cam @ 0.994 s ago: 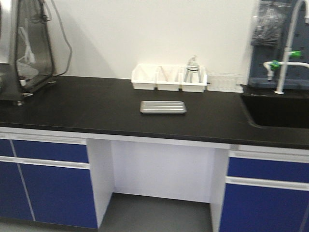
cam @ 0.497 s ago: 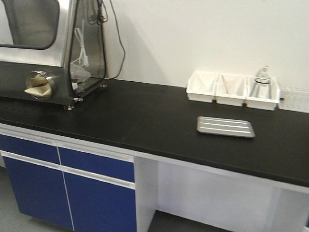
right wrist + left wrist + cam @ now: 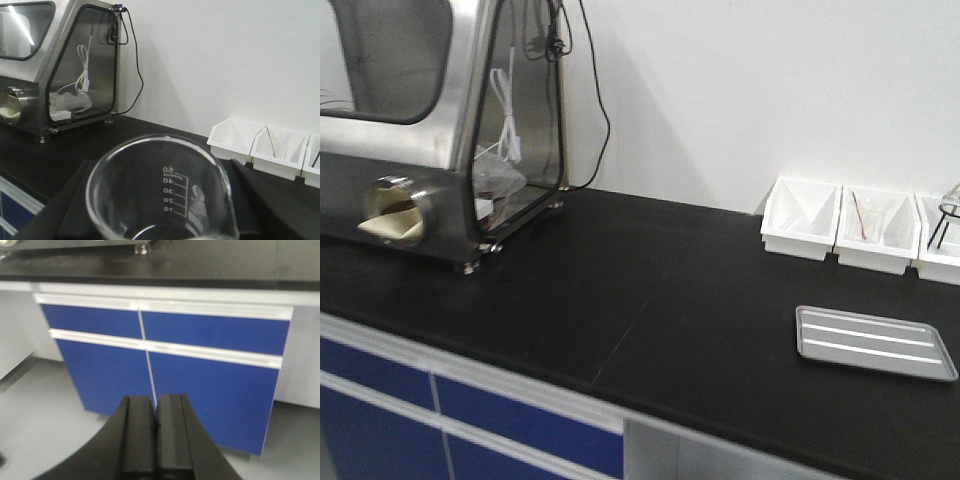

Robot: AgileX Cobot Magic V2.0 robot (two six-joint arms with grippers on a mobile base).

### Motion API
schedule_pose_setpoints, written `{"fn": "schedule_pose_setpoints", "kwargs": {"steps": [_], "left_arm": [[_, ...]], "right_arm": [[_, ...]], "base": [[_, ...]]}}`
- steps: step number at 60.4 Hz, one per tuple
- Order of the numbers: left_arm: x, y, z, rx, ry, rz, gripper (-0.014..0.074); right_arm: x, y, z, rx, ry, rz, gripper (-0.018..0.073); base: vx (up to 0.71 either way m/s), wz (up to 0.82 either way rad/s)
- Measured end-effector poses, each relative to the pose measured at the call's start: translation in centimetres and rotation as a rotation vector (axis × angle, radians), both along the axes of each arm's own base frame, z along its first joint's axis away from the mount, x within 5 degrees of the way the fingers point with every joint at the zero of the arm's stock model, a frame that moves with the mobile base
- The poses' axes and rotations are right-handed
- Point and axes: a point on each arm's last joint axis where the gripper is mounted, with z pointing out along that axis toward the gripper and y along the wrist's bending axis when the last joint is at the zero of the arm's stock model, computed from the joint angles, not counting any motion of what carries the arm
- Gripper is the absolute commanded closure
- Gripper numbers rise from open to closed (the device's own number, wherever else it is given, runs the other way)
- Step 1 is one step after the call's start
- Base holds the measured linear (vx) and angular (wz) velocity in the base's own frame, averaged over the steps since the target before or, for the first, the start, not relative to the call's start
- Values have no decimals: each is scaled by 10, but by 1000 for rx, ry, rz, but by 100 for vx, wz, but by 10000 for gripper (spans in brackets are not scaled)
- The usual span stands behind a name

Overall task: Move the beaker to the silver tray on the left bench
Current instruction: 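Drive the base to the bench with the silver tray, beaker held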

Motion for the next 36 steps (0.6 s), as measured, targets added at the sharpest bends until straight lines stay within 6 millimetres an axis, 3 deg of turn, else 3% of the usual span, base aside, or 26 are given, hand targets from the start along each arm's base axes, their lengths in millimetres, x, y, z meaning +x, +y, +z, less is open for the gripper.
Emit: {"fn": "schedule_pose_setpoints", "kwargs": {"steps": [12, 36], "left_arm": [[0, 0, 0, 0, 0, 0, 595], [0, 0, 0, 0, 0, 0, 595]], "right_arm": [[0, 0, 0, 0, 0, 0, 571], [0, 0, 0, 0, 0, 0, 571]], "base": [[47, -30], [35, -53]]}}
